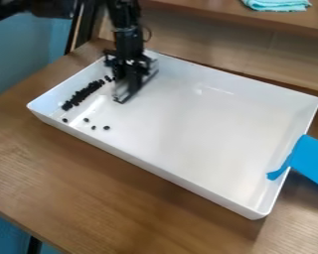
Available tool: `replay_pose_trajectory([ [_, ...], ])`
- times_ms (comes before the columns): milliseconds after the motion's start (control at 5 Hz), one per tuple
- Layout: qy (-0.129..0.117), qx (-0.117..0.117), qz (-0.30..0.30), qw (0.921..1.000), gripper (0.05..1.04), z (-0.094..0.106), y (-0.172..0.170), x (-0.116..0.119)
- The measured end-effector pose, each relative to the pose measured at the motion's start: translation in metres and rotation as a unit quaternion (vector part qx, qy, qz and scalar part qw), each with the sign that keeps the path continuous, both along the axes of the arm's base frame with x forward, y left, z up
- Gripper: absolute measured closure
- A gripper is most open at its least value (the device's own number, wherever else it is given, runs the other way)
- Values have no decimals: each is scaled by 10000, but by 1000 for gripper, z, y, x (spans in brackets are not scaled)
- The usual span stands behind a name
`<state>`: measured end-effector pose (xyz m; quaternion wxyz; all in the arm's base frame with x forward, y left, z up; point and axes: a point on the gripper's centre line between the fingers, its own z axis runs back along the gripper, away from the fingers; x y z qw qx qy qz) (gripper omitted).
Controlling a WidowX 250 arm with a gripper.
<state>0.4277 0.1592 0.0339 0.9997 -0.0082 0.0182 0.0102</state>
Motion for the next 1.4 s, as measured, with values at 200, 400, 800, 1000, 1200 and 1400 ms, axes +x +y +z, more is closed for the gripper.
replay_pose_trajectory([
  [200, -6, 25, 257, 9997, 694, 1, 30, -2],
  [400, -24, 81, 342, 9994, 694, 2, 45, -4],
  [800, 10, 79, 297, 9995, 694, 4, 40, -21],
  [1000, -105, -157, 178, 9997, 694, 15, 14, -39],
  [1200, -563, -105, -20, 9984, 694, 50, -27, -58],
  [1400, -701, -138, -471, 9963, 694, 58, -78, -76],
])
